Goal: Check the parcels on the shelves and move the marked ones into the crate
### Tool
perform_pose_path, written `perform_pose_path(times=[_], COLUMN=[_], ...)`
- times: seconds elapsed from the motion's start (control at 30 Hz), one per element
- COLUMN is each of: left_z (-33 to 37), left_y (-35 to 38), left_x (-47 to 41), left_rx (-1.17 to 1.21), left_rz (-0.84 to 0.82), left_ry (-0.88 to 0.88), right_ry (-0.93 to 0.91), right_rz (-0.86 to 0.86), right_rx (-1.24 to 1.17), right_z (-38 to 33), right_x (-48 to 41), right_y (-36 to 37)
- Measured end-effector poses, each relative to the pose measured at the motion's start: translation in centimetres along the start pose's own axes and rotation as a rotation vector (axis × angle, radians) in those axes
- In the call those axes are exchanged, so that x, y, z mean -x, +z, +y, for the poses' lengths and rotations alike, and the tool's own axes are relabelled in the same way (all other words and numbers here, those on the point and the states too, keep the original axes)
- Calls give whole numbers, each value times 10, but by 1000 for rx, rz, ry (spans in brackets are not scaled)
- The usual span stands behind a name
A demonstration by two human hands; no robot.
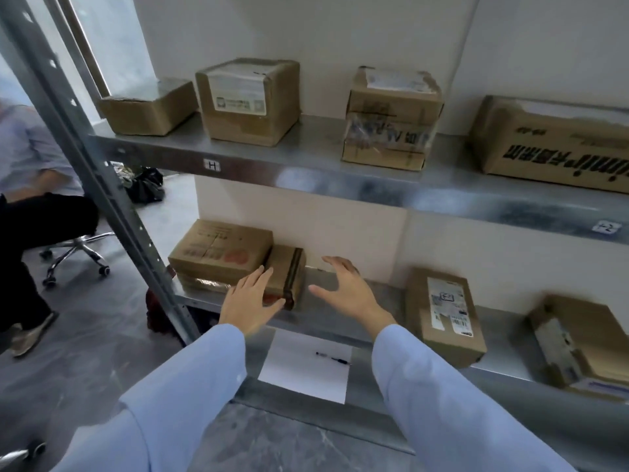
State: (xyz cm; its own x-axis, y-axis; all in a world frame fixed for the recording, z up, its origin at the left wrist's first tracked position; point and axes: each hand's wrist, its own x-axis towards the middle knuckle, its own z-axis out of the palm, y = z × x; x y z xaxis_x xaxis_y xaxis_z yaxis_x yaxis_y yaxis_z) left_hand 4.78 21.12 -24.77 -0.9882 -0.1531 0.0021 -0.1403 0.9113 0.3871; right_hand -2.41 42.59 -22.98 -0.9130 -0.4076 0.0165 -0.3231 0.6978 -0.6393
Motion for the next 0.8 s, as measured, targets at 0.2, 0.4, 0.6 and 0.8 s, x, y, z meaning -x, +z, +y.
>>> perform_pose_path(times=[0.2, 0.4, 0.6, 0.8], left_z=[-34, -48, -48, -43], left_y=[24, 43, 52, 60], left_x=[-29, -41, -48, -66], left_rx=[113, 291, 485, 599], left_rz=[-116, -58, -38, -62], left_ry=[22, 82, 106, -2], right_ry=[65, 148, 183, 193], right_rz=[2, -74, -126, -154], right_rx=[-17, -21, -32, -176], right_z=[0, 10, 22, 24], right_x=[-14, -25, -37, -52], right_y=[38, 60, 69, 84])
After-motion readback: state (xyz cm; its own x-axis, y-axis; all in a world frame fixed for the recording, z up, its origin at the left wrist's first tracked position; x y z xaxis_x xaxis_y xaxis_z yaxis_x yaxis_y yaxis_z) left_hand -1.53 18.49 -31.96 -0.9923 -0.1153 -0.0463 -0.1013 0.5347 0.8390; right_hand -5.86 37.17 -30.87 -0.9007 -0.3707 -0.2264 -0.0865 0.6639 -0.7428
